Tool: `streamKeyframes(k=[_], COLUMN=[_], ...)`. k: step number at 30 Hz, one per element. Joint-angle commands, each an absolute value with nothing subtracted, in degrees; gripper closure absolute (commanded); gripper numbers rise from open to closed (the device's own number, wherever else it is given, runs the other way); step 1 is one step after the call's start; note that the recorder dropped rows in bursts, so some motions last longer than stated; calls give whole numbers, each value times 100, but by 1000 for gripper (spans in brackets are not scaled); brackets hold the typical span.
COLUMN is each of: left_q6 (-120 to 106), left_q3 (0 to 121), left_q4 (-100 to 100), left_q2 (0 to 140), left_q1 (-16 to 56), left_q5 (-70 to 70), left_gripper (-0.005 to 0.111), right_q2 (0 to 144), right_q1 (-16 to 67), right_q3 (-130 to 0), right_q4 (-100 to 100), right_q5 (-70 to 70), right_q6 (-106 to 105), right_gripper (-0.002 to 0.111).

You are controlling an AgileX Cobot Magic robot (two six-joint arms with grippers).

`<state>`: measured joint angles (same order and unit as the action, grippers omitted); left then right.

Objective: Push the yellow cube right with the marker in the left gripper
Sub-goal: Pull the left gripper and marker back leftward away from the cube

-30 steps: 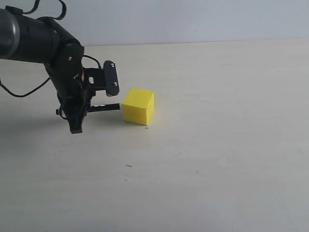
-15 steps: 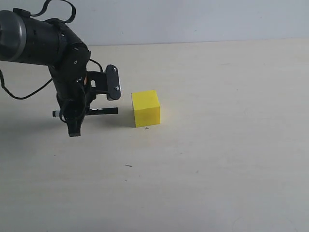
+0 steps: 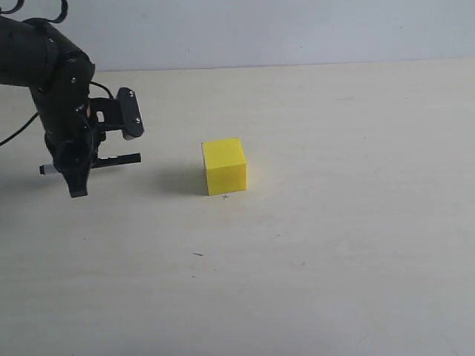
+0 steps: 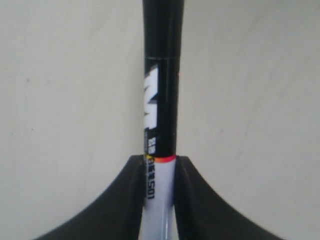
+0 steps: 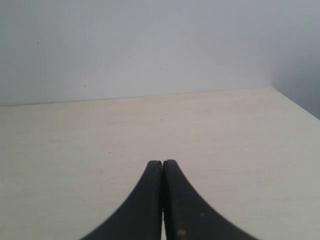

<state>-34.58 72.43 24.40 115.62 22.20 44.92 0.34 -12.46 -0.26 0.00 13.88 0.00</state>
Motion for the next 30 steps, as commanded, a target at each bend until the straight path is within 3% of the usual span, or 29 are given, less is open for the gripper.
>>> streamKeyframes(k=[1,30], left_q6=[-3583,-4911], left_q3=[7278,7278], left_q4=[2409,1434], left_q2=[11516,11536], left_q1=[1901,1656], left_q5=[4591,4394], left_gripper=[107,107], right_q2=[25,25], right_q1=[-1268,-1268], right_q3=[0,0], right_q4=[0,0], right_q5=[1338,1367], right_q6=[0,0], right_gripper=[108,108])
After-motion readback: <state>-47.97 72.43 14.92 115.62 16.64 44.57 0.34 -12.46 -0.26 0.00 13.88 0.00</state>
